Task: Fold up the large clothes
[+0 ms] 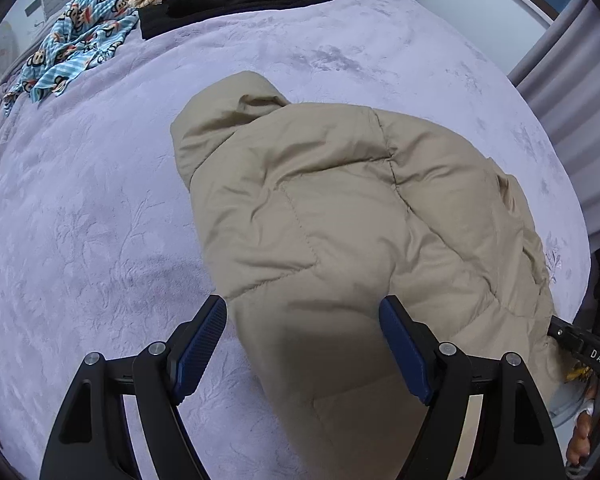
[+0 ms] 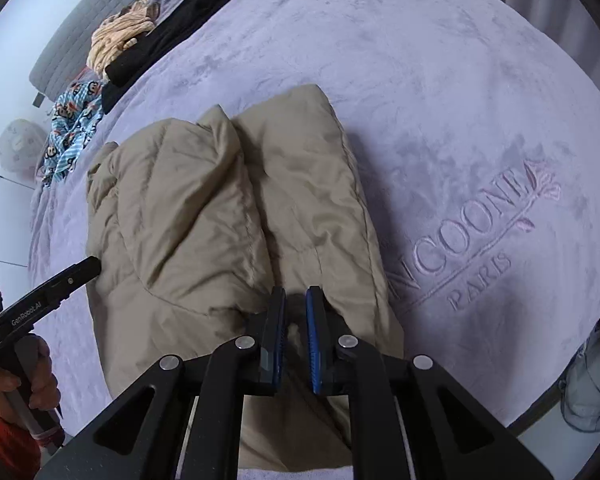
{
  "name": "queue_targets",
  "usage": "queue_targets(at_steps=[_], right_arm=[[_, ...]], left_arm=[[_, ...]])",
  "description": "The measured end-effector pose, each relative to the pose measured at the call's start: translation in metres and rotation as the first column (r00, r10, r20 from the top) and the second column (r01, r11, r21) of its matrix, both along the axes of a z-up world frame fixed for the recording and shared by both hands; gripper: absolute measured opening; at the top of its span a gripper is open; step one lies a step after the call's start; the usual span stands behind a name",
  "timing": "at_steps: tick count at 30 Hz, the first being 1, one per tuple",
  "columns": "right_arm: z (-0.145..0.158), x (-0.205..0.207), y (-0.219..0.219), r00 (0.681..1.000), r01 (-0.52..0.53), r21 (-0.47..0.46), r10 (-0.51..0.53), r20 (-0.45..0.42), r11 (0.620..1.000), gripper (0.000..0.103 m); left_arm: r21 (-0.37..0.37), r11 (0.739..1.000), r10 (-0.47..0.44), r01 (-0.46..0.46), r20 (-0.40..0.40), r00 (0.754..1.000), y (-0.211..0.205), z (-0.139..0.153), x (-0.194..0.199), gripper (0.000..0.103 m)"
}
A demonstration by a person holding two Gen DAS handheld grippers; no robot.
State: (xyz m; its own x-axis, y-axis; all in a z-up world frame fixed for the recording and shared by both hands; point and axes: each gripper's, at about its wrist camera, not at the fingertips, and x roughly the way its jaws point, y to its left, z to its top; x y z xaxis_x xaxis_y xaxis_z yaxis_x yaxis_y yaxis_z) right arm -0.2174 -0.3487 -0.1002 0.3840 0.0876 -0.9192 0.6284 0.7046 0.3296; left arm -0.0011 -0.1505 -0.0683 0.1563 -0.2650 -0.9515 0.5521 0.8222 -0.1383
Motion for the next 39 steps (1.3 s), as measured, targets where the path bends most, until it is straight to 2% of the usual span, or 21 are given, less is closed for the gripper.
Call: queue_targets(at_steps=[3,7,9,10,11,12,13,16,19,21,23,26,28,29,30,36,38,39], right_arm=[[0.0,-0.007,-0.001,1.0,0.012,0.027,-0.013,0.004,1.0,0.012],[0.012,-0.004,-0.005,0.999,-0.03,0.027,0.029,0.016,0.999,0.012],[0.015,0.001,-0.007,0.998,-0.059,0.043,0.059,0.009,0.997,0.02],[0.014,0.004,-0.01,0.997,-0.074,0.055,0.074,-0.002,0.996,0.031],[0.014,0.006,-0.012,0.996,-0.09,0.064,0.091,-0.01,0.994,0.035],[0.014,0.007,-0.015,0.994,-0.107,0.072,0.108,-0.009,0.992,0.036],[0.014,0.009,-0.019,0.992,-0.121,0.08,0.122,-0.007,0.989,0.039],[0.013,0.013,-0.03,0.989,-0.148,0.102,0.149,0.0,0.984,0.05],[0.012,0.018,-0.041,0.985,-0.173,0.114,0.174,0.006,0.978,0.052],[0.014,0.021,-0.047,0.981,-0.192,0.106,0.192,0.011,0.976,0.059],[0.014,0.023,-0.053,0.98,-0.201,0.087,0.201,0.01,0.976,0.068],[0.008,0.024,-0.066,0.98,-0.199,0.084,0.199,0.01,0.976,0.069],[-0.003,0.024,-0.075,0.981,-0.191,0.121,0.193,-0.002,0.974,0.07],[-0.009,0.023,-0.079,0.983,-0.181,0.151,0.183,-0.002,0.972,0.087],[-0.014,0.022,-0.083,0.985,-0.173,0.177,0.175,0.005,0.969,0.094],[-0.031,0.023,-0.098,0.986,-0.163,0.271,0.154,0.057,0.949,0.095],[-0.035,0.027,-0.101,0.984,-0.176,0.31,0.157,0.085,0.934,0.103],[-0.039,0.03,-0.102,0.983,-0.181,0.33,0.158,0.097,0.927,0.103]], left_arm=[[0.014,1.0,0.003,-0.003,0.004,1.0,0.005,0.003,-0.006,0.08],[0.041,0.999,0.034,-0.034,-0.004,0.999,0.007,0.003,-0.012,0.08],[0.052,0.996,0.078,-0.077,-0.012,0.997,0.01,0.003,-0.016,0.08],[0.061,0.993,0.101,-0.1,-0.017,0.995,0.011,0.003,-0.018,0.08],[0.066,0.991,0.117,-0.115,-0.02,0.993,0.012,0.002,-0.02,0.082],[0.077,0.988,0.134,-0.132,-0.023,0.991,0.012,0.001,-0.022,0.099],[0.086,0.985,0.149,-0.147,-0.019,0.989,0.013,0.001,-0.024,0.103],[0.106,0.979,0.177,-0.175,-0.009,0.984,0.013,0.002,-0.029,0.103],[0.118,0.972,0.205,-0.201,-0.018,0.979,0.013,0.0,-0.032,0.103],[0.12,0.97,0.217,-0.213,-0.016,0.976,0.013,0.001,-0.034,0.103],[0.108,0.969,0.227,-0.223,-0.025,0.974,0.013,0.0,-0.035,0.103],[0.082,0.97,0.234,-0.229,-0.055,0.971,0.014,-0.003,-0.033,0.103],[0.059,0.972,0.233,-0.229,-0.072,0.97,0.016,-0.006,-0.031,0.103],[0.049,0.972,0.234,-0.231,-0.081,0.969,0.017,-0.008,-0.031,0.103],[0.035,0.972,0.236,-0.234,-0.096,0.967,0.019,-0.01,-0.029,0.103],[-0.035,0.962,0.256,-0.27,-0.226,0.94,0.031,-0.024,-0.018,0.103],[-0.071,0.955,0.261,-0.286,-0.251,0.932,0.037,-0.025,-0.011,0.103],[-0.096,0.948,0.269,-0.303,-0.268,0.925,0.041,-0.026,-0.006,0.103]])
